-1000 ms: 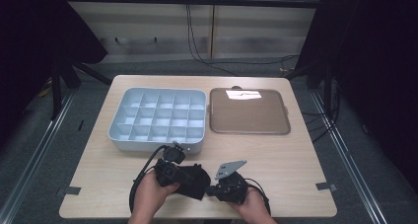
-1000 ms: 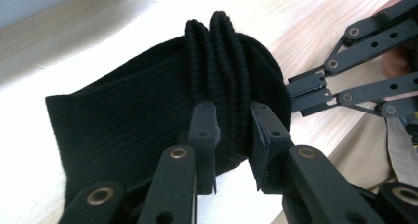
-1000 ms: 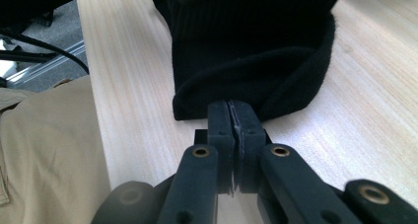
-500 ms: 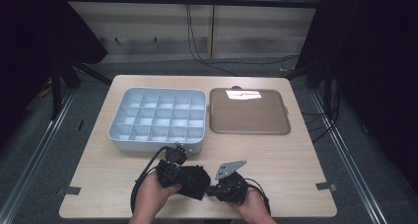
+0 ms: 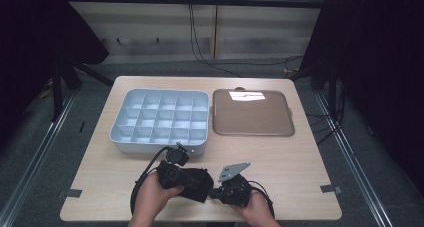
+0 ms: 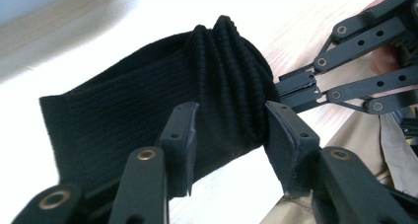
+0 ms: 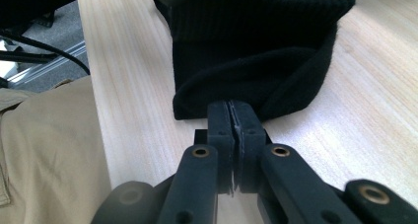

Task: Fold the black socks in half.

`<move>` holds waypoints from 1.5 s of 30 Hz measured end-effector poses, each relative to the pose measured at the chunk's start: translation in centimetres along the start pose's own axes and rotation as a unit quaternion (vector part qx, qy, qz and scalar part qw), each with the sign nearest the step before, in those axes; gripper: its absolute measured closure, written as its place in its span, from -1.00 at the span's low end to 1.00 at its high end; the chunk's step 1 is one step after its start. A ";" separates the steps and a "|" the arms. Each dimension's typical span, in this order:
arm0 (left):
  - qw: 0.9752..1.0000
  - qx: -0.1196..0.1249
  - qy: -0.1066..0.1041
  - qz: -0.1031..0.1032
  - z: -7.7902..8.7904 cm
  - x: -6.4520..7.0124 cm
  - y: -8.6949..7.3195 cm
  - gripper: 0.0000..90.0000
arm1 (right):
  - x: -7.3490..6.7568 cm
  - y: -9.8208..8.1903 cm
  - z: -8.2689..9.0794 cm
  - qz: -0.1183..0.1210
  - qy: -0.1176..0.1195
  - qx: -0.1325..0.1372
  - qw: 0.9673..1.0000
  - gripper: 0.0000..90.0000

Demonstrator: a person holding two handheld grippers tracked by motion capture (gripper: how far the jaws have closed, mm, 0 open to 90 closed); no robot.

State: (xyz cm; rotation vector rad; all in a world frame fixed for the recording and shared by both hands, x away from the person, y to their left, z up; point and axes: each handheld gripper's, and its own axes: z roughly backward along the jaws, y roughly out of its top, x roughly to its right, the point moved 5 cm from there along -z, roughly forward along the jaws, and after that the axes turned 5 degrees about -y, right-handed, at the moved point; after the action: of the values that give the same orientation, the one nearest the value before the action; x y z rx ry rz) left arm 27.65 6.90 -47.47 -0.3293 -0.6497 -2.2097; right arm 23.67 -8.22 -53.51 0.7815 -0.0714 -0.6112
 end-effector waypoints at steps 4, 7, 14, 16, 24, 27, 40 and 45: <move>1.000 0.007 0.003 0.000 0.6 0.0 0.1 0.12 | 0.0 0.0 0.0 0.002 0.001 0.002 1.000 0.95; 1.000 0.011 0.013 0.001 1.0 -0.3 0.0 0.02 | 0.0 0.0 0.0 0.006 -0.001 0.000 1.000 0.95; 1.000 0.011 0.021 0.007 1.4 -1.2 -0.4 -0.02 | 0.0 0.0 0.0 0.002 0.001 0.002 1.000 0.95; 0.999 0.015 0.027 0.014 1.5 -1.4 -0.4 -0.03 | 0.0 0.0 0.0 0.004 0.000 0.002 1.000 0.95; 0.998 0.018 0.052 0.026 2.4 -3.1 -1.3 -0.05 | 0.0 0.0 0.0 0.003 -0.001 0.001 1.000 0.95; 0.998 0.016 0.056 0.036 2.6 -3.8 -1.8 -0.05 | 0.0 0.0 0.0 0.004 -0.001 0.001 1.000 0.95; 0.996 0.012 0.065 0.056 2.3 -5.5 -2.9 -0.05 | 0.0 0.0 0.0 0.004 -0.001 0.002 1.000 0.95; 0.996 0.008 0.065 0.062 1.9 -5.9 -3.3 -0.05 | 0.0 0.0 0.0 0.003 -0.001 0.001 1.000 0.95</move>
State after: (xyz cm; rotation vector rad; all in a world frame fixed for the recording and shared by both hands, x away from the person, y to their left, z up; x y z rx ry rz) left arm 28.99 13.45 -49.56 -0.2111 -0.5603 -2.0872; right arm 23.67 -8.18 -53.52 0.7826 -0.0767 -0.6057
